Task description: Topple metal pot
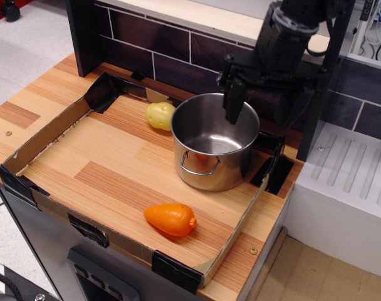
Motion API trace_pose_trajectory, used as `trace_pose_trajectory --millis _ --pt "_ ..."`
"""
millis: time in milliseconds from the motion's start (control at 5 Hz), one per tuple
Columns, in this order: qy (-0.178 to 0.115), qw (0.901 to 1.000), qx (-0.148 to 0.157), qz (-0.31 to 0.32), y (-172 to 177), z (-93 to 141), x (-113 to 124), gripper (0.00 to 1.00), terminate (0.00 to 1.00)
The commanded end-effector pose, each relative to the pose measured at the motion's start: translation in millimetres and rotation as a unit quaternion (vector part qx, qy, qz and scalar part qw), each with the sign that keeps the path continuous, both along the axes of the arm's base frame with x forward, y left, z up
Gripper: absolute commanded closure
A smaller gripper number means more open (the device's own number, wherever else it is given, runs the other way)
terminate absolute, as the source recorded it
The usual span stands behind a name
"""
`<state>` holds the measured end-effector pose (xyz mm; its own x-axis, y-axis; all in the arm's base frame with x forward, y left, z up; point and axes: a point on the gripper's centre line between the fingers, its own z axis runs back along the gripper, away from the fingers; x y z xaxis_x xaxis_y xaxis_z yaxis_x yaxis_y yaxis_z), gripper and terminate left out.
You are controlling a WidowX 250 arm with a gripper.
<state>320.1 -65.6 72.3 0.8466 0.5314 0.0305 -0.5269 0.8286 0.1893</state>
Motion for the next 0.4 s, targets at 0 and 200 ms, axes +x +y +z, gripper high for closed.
trace_pose_trajectory --millis 0,200 --pt "-0.017 0.9968 -0.009 -0.078 4.4 -1.6 4.0 0.00 0.00" --pt "-0.005 0.9949 -0.041 -0.092 1.3 -4.1 0.8 0.00 0.00"
